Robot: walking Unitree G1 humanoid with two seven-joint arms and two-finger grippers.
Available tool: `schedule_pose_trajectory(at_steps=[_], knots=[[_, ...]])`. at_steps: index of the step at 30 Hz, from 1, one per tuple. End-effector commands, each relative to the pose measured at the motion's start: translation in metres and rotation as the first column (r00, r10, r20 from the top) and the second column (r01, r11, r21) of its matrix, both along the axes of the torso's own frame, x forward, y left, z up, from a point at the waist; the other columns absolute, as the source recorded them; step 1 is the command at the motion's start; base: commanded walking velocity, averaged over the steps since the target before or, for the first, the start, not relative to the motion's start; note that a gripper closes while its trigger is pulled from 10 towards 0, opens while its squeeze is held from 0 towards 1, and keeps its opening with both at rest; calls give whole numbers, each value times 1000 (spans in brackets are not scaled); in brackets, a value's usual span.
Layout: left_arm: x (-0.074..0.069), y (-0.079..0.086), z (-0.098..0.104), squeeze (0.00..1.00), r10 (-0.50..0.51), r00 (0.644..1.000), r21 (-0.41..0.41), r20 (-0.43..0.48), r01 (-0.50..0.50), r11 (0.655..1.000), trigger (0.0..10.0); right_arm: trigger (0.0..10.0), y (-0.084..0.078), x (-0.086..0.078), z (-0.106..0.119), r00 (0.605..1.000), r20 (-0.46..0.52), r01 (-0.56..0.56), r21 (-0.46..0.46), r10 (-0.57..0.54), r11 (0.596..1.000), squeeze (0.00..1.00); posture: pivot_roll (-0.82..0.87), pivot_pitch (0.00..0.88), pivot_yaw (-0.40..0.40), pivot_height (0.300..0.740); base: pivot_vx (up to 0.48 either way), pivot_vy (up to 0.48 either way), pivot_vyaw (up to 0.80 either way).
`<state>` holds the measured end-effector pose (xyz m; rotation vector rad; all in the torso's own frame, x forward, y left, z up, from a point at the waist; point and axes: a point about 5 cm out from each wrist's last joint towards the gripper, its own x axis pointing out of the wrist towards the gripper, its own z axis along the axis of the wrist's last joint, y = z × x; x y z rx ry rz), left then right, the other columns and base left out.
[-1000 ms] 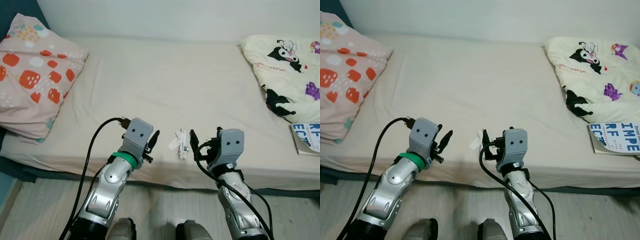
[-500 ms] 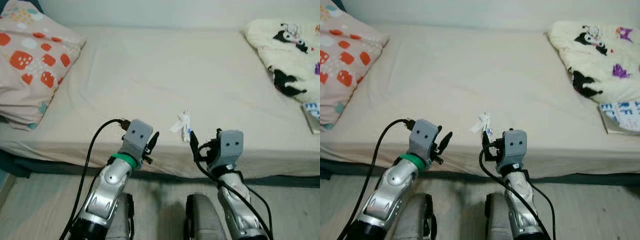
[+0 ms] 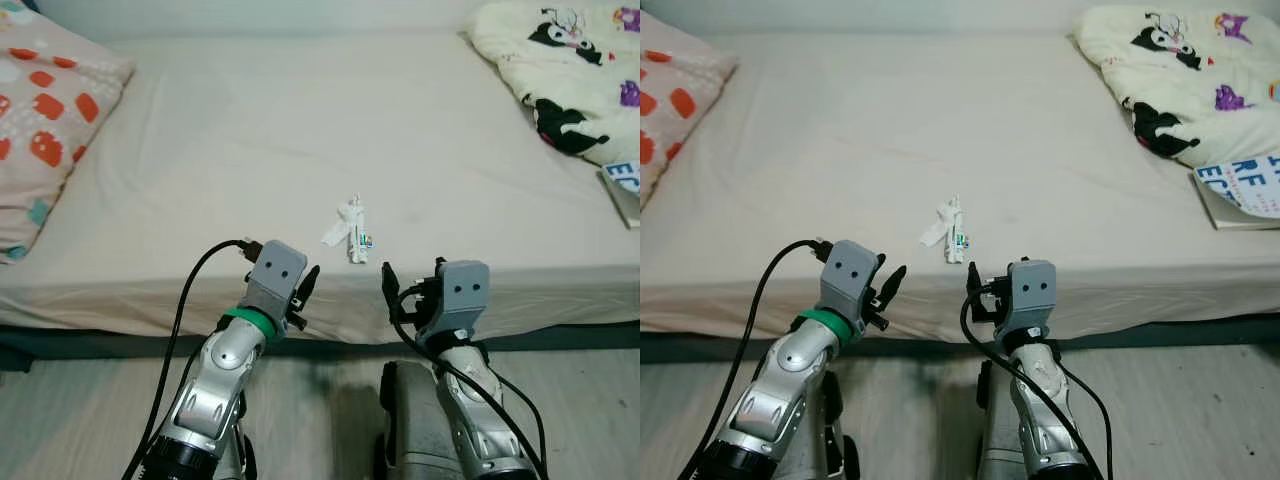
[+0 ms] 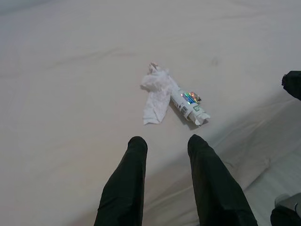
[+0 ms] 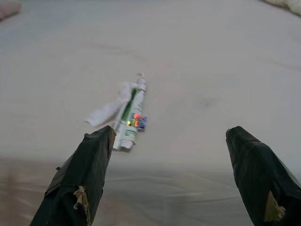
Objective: Clean up the room
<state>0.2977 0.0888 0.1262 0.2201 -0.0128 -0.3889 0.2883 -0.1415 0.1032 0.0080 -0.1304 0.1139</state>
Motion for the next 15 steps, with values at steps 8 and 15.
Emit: schedule_pose_trajectory(at_steps=[8, 15], knots=[[-1, 4, -5, 0, 21, 1000, 15, -13, -21, 1000, 10000, 10000, 0, 4, -1, 996, 4, -86, 4, 86, 996, 0, -1, 126, 48, 530, 0, 0, 0], [0, 5, -4, 0, 32, 999, 15, -7, -32, 999, 10000, 10000, 4, 18, 6, 993, 11, -118, -7, 118, 993, 0, 5, 130, 45, 530, 0, 0, 0]])
